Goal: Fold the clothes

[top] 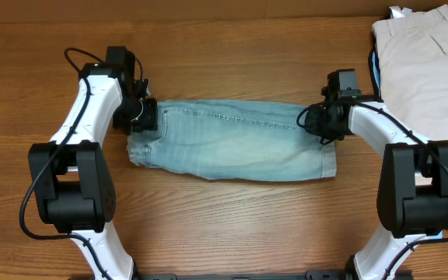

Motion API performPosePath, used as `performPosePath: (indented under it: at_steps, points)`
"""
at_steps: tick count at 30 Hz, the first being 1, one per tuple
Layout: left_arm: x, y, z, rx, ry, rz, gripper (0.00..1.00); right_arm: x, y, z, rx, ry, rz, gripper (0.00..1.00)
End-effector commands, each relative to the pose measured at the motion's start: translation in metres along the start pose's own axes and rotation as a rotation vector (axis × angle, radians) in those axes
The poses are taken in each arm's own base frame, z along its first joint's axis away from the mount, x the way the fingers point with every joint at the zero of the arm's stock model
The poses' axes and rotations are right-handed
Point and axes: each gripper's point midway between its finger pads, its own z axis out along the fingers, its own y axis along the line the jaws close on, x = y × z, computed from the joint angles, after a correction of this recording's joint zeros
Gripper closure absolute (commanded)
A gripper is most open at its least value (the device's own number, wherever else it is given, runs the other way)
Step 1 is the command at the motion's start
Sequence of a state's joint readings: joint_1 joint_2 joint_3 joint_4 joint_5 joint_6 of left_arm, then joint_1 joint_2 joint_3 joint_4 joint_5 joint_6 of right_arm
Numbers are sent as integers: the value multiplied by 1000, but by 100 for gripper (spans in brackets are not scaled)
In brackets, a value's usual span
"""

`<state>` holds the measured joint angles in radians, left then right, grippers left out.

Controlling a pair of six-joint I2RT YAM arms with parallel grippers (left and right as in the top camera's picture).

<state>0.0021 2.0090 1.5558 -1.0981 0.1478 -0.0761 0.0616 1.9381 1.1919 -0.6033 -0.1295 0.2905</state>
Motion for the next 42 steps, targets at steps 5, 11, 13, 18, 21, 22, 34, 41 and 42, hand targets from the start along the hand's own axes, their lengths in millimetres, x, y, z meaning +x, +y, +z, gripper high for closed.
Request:
performPosePath:
  at_steps: [5, 11, 13, 18, 21, 22, 34, 41, 42]
  points:
    - [1, 40, -9, -22, 20, 0, 20, 18, -10, 25, 31, 73, 1, 83]
    - [-16, 51, -13, 80, -66, 73, 4, 22, -11, 25, 35, 86, 4, 83]
    - [-23, 54, -12, 76, -90, 83, 1, 23, -12, 24, 38, 93, 5, 83]
    - [-31, 55, -1, 78, -101, 104, 1, 29, -14, 24, 47, 115, 8, 83]
    - [-30, 49, 10, 116, -83, 130, 3, 29, -14, 24, 47, 115, 8, 83]
    - [-29, 49, 13, 123, -74, 127, 3, 29, -14, 24, 47, 115, 8, 83]
    - [-14, 21, 48, 289, 36, 110, 8, 26, -17, 24, 63, 103, 6, 83]
    - [4, -8, 60, 309, 102, 152, 22, 25, -16, 24, 61, 97, 5, 83]
    - [7, -12, 62, 309, 112, 153, 25, 25, -16, 24, 61, 97, 5, 83]
